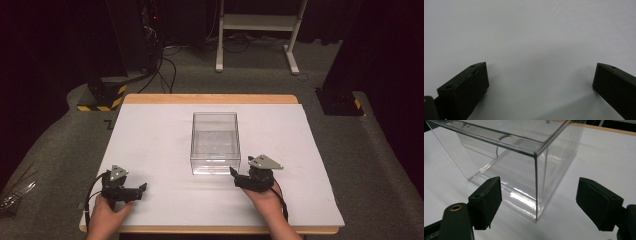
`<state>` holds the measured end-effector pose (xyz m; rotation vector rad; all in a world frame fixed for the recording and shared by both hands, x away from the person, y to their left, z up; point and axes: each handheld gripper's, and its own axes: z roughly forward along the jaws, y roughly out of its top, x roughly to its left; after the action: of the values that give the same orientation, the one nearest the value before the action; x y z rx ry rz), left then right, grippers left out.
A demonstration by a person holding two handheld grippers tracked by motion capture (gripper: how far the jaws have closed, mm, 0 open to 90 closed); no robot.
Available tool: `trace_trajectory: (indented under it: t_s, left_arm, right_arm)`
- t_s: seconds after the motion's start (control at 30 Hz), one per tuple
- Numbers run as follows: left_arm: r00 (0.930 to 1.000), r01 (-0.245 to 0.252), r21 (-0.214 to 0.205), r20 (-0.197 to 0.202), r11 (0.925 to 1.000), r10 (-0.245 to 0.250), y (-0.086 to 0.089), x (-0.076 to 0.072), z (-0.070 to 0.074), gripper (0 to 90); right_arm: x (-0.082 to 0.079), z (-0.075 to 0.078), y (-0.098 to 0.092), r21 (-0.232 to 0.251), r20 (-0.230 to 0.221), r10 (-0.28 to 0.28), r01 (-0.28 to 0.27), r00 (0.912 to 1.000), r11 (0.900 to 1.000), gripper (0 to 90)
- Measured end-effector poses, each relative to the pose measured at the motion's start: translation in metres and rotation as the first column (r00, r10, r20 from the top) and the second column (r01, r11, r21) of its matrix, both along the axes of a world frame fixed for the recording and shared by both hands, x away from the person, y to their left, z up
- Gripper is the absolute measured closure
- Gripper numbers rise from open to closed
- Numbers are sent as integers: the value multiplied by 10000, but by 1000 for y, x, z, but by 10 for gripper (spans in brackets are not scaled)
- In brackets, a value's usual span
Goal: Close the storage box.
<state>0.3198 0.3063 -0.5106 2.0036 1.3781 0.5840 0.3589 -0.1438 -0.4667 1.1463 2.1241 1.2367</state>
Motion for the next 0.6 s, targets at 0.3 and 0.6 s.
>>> trace_trajectory:
  t_s: [0.3,0.6]
  left_arm:
    - [10000,-12,-12,12,10000,12,0,0,0,5]
    - [10000,-13,-19,24,10000,13,0,0,0,5]
  right_arm:
    - [-9,-1,-30,-115,78,-440,440,9990,9990,215]
    - [-15,-10,-60,-290,-127,-1058,1054,9943,9940,219]
